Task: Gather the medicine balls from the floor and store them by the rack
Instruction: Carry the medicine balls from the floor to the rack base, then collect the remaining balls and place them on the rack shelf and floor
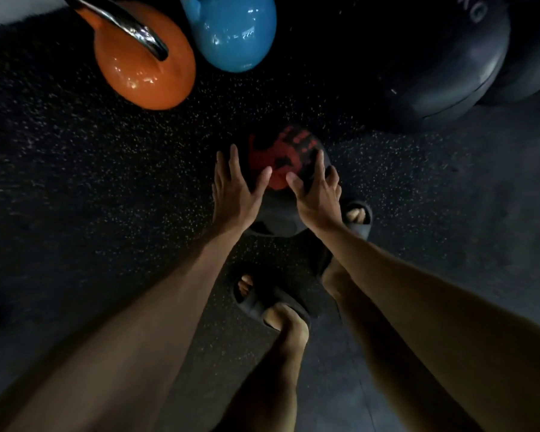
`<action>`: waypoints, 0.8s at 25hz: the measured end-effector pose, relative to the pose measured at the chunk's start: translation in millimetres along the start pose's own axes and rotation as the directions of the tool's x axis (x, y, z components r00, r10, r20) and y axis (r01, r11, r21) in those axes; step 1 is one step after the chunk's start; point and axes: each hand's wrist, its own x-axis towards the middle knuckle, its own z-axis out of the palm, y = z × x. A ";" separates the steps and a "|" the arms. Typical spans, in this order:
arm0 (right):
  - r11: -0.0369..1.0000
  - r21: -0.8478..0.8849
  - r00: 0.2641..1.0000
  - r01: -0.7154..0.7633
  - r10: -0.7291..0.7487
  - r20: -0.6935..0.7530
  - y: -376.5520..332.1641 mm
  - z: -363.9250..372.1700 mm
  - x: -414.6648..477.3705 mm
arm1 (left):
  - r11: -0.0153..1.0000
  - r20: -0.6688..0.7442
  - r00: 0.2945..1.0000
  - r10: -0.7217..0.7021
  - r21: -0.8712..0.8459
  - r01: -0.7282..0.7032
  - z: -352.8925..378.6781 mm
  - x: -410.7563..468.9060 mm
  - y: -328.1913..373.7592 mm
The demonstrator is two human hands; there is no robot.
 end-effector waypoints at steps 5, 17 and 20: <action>0.997 -0.012 0.996 -0.078 0.077 -0.050 -43.3 -23.7 68.9 | 0.983 -0.005 0.996 0.089 -0.160 -0.089 -2.5 8.3 15.8; 0.997 0.078 0.998 0.024 -0.019 -0.066 -45.3 -59.4 116.5 | 0.996 -0.151 0.985 0.088 -0.016 -0.091 -18.9 143.0 108.4; 0.999 0.048 0.998 -0.006 0.009 -0.065 -48.1 -73.0 135.3 | 0.982 -0.142 0.978 0.151 0.138 -0.131 -5.3 135.2 108.5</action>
